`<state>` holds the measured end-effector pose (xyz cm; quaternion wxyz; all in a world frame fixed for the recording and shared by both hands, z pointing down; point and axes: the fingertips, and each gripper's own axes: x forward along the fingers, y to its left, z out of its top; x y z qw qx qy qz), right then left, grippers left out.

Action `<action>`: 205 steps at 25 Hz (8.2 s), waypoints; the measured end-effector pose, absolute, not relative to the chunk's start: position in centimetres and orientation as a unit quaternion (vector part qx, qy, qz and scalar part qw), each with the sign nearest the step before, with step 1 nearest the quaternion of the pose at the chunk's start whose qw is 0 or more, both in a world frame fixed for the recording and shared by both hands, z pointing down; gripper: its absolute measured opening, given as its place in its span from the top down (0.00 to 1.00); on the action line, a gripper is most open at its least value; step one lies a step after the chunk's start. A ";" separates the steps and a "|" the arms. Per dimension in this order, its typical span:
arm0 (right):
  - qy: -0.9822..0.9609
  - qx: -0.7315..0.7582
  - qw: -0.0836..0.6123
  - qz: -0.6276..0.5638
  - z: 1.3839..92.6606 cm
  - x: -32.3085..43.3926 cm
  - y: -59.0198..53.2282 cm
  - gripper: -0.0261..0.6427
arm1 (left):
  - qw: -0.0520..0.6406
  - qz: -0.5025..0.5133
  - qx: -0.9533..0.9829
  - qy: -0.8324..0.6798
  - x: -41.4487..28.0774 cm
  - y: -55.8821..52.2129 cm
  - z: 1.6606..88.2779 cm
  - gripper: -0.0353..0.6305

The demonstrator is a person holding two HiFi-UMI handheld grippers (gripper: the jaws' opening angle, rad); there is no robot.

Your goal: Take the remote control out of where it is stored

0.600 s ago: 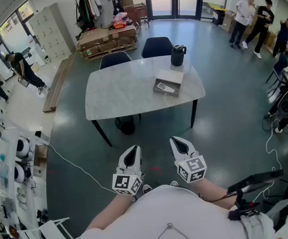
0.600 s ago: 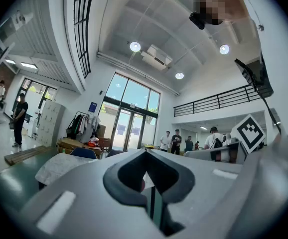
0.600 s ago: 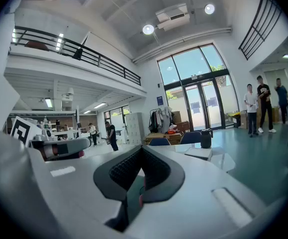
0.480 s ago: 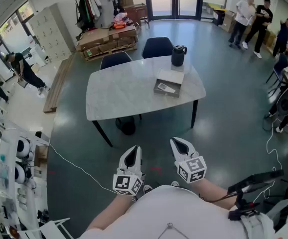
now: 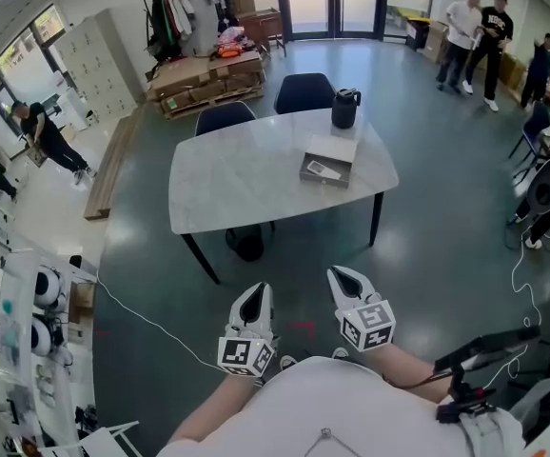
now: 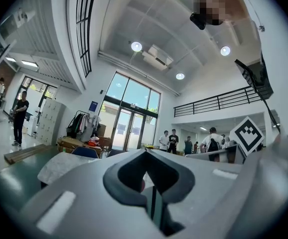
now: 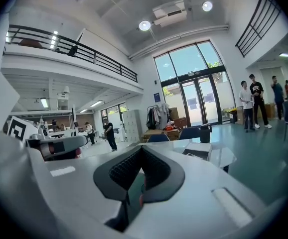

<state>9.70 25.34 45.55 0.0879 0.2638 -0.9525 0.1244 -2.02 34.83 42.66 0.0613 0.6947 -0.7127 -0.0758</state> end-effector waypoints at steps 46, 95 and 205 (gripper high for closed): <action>-0.947 0.250 0.083 0.184 49.7 -7.4 -4.4 0.93 | 0.117 -0.062 0.676 -0.725 -20.9 5.1 46.9 0.95; -0.855 0.464 0.086 0.216 52.9 -0.2 -30.7 0.93 | 0.044 0.221 0.883 -0.412 -14.1 -33.7 60.5 0.95; -0.939 0.306 0.112 0.113 47.5 -15.4 -27.6 0.93 | 0.099 -0.075 0.845 -0.520 -25.3 -22.5 45.6 0.56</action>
